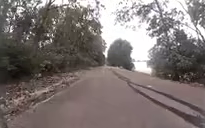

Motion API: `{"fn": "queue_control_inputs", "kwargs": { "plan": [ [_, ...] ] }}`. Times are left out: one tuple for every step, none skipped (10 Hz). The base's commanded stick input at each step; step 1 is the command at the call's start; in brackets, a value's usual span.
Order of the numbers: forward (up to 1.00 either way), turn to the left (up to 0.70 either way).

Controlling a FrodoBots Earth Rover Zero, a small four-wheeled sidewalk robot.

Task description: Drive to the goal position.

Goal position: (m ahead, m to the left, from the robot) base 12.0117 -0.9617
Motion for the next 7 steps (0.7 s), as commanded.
{"fn": "queue_control_inputs", "kwargs": {
  "plan": [
    [0.7,0.0],
    [0.7,0.0],
    [0.7,0.0],
    [0.7,0.0],
    [0.7,0.0],
    [0.7,0.0],
    [0.7,0.0]
  ]
}}
